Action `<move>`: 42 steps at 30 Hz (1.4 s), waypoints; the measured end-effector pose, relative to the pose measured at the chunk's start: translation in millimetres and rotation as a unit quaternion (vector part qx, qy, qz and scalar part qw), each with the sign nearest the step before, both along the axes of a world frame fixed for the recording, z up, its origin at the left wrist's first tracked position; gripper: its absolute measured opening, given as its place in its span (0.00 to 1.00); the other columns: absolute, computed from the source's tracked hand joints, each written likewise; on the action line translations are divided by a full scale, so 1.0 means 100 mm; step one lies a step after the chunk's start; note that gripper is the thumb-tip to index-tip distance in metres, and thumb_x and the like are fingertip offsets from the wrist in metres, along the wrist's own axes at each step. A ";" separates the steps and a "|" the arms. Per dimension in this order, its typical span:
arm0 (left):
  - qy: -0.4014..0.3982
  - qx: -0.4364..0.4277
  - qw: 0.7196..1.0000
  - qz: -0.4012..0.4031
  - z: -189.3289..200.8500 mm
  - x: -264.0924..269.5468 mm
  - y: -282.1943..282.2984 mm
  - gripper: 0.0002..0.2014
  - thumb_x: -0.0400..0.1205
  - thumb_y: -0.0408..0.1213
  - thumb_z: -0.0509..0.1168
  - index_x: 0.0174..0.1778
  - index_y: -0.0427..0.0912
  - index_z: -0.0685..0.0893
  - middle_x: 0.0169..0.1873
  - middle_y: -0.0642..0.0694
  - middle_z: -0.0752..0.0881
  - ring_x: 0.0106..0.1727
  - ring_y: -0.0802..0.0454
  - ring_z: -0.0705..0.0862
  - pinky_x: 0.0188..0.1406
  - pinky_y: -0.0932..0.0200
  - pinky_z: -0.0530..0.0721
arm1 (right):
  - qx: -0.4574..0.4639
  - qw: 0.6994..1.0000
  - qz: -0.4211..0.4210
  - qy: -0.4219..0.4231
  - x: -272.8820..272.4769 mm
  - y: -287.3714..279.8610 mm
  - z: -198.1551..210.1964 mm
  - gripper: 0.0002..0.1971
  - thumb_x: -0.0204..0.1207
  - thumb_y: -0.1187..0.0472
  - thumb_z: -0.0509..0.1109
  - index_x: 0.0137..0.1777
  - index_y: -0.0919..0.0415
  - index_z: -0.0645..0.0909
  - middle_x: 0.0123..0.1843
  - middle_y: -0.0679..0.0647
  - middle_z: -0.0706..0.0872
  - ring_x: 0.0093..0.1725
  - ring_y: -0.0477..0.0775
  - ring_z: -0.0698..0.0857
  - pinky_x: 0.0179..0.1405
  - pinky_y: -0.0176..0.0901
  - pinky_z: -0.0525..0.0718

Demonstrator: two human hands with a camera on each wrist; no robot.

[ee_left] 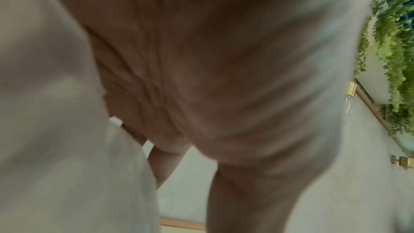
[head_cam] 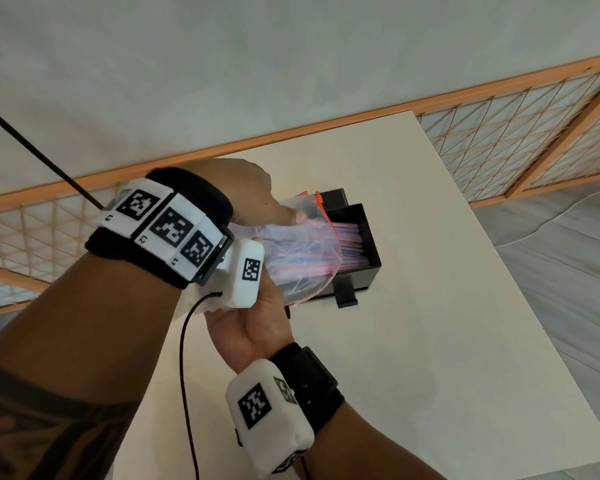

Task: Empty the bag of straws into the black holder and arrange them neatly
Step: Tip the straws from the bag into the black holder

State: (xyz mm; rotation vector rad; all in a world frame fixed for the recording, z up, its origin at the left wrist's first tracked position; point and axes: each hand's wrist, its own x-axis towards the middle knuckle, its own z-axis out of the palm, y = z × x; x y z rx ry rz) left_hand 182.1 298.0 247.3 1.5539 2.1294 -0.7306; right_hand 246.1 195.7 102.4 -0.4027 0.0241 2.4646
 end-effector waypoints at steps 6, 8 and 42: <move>-0.024 0.014 0.999 -0.026 0.06 -0.09 -0.10 0.37 0.76 0.59 0.72 0.81 0.55 0.72 0.79 0.51 0.74 0.76 0.47 0.75 0.73 0.50 0.74 | 0.038 0.999 0.018 -0.011 0.01 0.03 0.09 0.22 0.90 0.46 0.58 0.58 0.60 0.89 0.54 0.56 0.92 0.52 0.53 0.91 0.52 0.44 0.88; -0.031 0.045 0.998 -0.045 -0.01 -0.08 -0.11 0.24 0.80 0.46 0.71 0.74 0.57 0.82 0.69 0.52 0.85 0.65 0.47 0.83 0.67 0.50 0.81 | 0.042 0.999 0.035 -0.002 0.03 0.02 0.08 0.26 0.89 0.41 0.58 0.58 0.59 0.91 0.55 0.56 0.92 0.53 0.53 0.91 0.57 0.46 0.86; -0.137 0.291 0.941 0.101 0.04 -1.02 -1.38 0.20 0.88 0.52 0.50 0.76 0.69 0.73 0.65 0.47 0.88 0.66 0.46 0.84 0.59 0.53 0.76 | 0.080 0.975 0.187 -0.087 -0.50 -0.76 0.17 0.28 0.68 0.42 0.84 0.55 0.65 0.85 0.46 0.57 0.84 0.40 0.50 0.87 0.37 0.43 0.87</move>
